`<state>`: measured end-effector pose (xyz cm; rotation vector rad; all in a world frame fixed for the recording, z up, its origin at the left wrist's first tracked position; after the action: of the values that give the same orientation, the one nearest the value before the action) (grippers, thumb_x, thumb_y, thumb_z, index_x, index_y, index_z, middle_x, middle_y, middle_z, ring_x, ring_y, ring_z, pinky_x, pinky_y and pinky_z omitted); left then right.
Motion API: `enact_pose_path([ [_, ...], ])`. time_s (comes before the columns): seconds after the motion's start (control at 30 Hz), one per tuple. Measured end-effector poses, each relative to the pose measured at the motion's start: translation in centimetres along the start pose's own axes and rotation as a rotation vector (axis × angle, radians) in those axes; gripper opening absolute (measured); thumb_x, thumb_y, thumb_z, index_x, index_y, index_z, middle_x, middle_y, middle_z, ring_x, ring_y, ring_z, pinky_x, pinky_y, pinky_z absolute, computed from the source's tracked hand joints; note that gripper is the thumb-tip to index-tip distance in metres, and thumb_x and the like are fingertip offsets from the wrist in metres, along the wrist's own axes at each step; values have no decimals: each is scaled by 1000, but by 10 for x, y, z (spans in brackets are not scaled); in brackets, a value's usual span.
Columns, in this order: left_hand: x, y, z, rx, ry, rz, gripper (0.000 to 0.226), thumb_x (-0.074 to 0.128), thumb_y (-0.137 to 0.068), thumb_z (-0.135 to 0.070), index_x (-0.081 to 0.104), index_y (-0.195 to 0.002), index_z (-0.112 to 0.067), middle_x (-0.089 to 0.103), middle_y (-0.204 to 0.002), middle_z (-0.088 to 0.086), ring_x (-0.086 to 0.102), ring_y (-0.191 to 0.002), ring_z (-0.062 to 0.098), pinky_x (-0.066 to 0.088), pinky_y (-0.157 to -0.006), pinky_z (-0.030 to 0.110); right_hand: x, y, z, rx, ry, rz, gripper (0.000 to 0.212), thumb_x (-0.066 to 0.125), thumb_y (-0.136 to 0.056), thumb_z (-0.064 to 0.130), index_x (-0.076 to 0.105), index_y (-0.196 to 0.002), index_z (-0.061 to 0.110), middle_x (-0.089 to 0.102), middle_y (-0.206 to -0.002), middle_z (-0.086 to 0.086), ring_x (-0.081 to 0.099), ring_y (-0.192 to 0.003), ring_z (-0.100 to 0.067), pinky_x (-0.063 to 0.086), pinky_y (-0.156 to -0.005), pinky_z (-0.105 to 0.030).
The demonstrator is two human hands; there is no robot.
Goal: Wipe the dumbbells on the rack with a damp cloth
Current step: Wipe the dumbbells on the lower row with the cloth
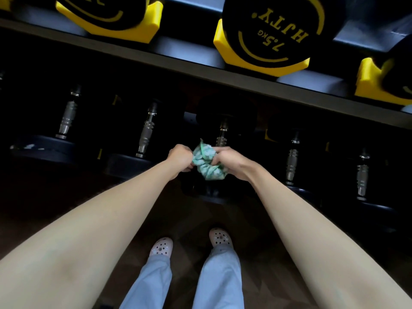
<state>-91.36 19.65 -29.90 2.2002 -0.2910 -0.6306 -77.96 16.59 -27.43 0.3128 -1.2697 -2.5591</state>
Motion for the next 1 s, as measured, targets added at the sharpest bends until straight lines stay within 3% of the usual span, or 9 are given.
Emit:
enact_pose_path([
  [0.1,-10,3,2,-24,4,-27,25,35,-91,2,56,-81,-3,58,-90,16,55,-70,22,52,-68,35,22,8,-5,-76,167,6,42,41,-78,-10,67,-106,8,68,-106,-19,61,-88,-23,47,-73,-30],
  [0.23,-14,16,4,-74,50,11,29,30,-97,-3,58,-99,1,57,-73,14,53,-59,19,49,-64,28,42,26,-27,-259,531,-187,37,44,-82,2,69,-103,20,67,-93,-3,57,-81,-18,41,-67,-30],
  [0.37,-12,44,-7,-73,-23,138,34,23,-101,-9,55,-91,-3,53,-71,10,49,-58,16,46,-53,20,47,46,-36,-120,551,-173,35,41,-82,3,63,-87,30,51,-78,7,45,-76,-15,28,-52,-19],
  [0.47,-6,74,-28,-12,-115,243,35,25,-100,-8,58,-108,-1,60,-83,14,49,-60,16,45,-55,20,35,78,-31,23,120,-225,30,41,-78,-6,67,-89,7,53,-71,1,46,-66,-14,34,-51,-18],
  [0.53,0,102,-48,85,-177,306,31,29,-97,-4,59,-105,-4,61,-82,11,54,-64,17,48,-60,22,23,115,-32,-19,-299,-283,45,41,-80,-8,64,-114,10,66,-88,-4,61,-77,-17,48,-64,-22],
  [0.6,6,129,-69,191,-213,367,25,34,-94,-4,59,-98,-8,62,-84,9,59,-71,18,51,-64,25,13,154,-29,-137,-592,-318,47,41,-83,-7,60,-118,16,68,-104,-7,65,-91,-21,52,-78,-31],
  [0.8,61,258,-159,477,-374,674,23,45,-93,-15,57,-111,-8,63,-95,9,65,-76,20,56,-69,30,-12,318,-35,-463,-900,-565,34,40,-93,16,57,-122,15,69,-110,-6,67,-98,-21,54,-80,-31],
  [0.9,107,344,-192,629,-500,883,25,51,-90,-13,62,-110,-3,61,-88,6,60,-67,13,54,-65,23,-20,405,-54,-575,-1023,-767,38,35,-98,32,58,-123,14,68,-115,-9,65,-106,-24,51,-90,-38],
  [1.0,149,414,-202,765,-620,1018,16,55,-90,-11,65,-100,-5,62,-81,1,56,-67,9,50,-62,16,-22,473,-77,-576,-1084,-956,38,35,-99,42,60,-119,21,69,-114,-5,66,-105,-21,52,-84,-34],
])
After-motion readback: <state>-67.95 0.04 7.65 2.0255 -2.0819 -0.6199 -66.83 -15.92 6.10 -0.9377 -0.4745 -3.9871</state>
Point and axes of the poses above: each hand's wrist, its own y-axis away from the middle knuckle, its own x-axis out of the palm, z = x × y, the point moved 2 cm from there along -y, towards the middle knuckle
